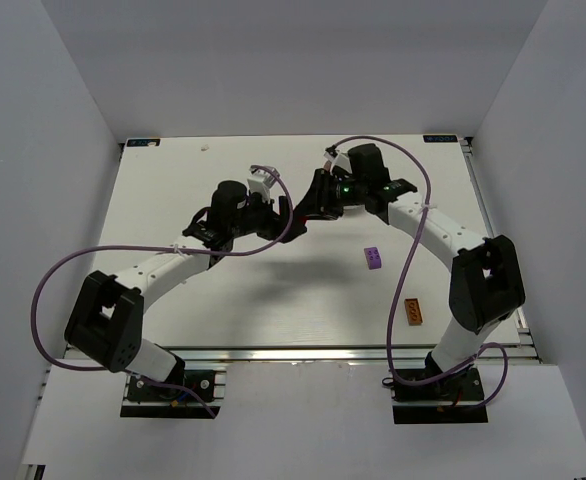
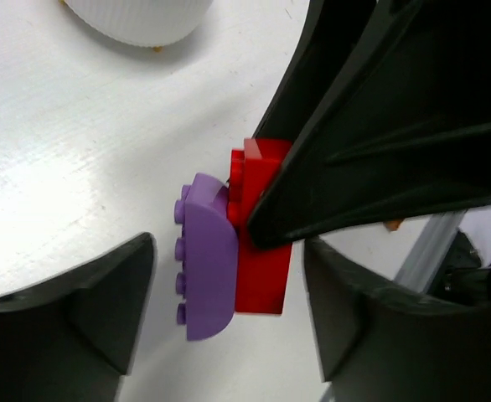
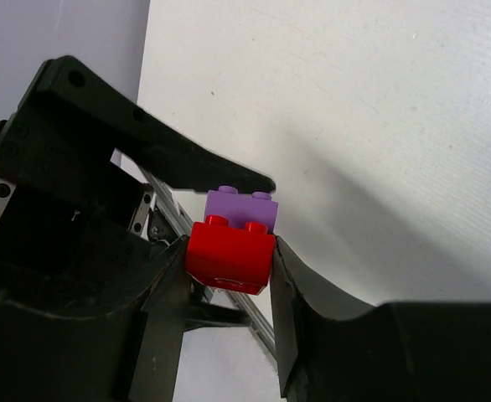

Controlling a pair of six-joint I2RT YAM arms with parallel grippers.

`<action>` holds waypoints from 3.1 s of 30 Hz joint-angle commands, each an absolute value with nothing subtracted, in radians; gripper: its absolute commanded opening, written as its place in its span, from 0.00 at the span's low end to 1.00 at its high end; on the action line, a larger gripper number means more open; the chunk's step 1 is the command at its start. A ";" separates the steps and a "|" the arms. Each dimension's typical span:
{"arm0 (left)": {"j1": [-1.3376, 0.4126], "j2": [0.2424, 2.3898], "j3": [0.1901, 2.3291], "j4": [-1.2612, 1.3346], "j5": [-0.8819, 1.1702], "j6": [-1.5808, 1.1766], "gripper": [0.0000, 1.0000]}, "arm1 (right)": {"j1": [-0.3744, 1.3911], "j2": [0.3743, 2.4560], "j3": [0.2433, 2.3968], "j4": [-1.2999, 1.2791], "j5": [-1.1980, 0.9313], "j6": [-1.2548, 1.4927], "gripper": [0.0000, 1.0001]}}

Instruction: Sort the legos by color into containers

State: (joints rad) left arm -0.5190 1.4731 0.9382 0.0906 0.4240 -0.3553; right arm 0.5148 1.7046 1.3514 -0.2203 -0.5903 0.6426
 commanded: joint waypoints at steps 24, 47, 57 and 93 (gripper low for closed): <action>-0.425 1.367 0.908 0.475 0.722 -0.808 0.92 | 0.288 1.554 1.229 0.021 -1.242 0.155 0.00; -0.448 1.486 0.836 1.054 0.976 -1.125 0.77 | 0.330 1.532 1.154 0.538 -1.405 0.514 0.00; -0.462 1.485 0.871 0.904 0.985 -1.031 0.71 | 0.356 1.545 1.173 0.532 -1.388 0.512 0.00; -0.407 1.592 1.092 0.546 0.985 -0.764 0.00 | 0.129 1.480 1.184 -0.096 -1.336 -0.033 0.00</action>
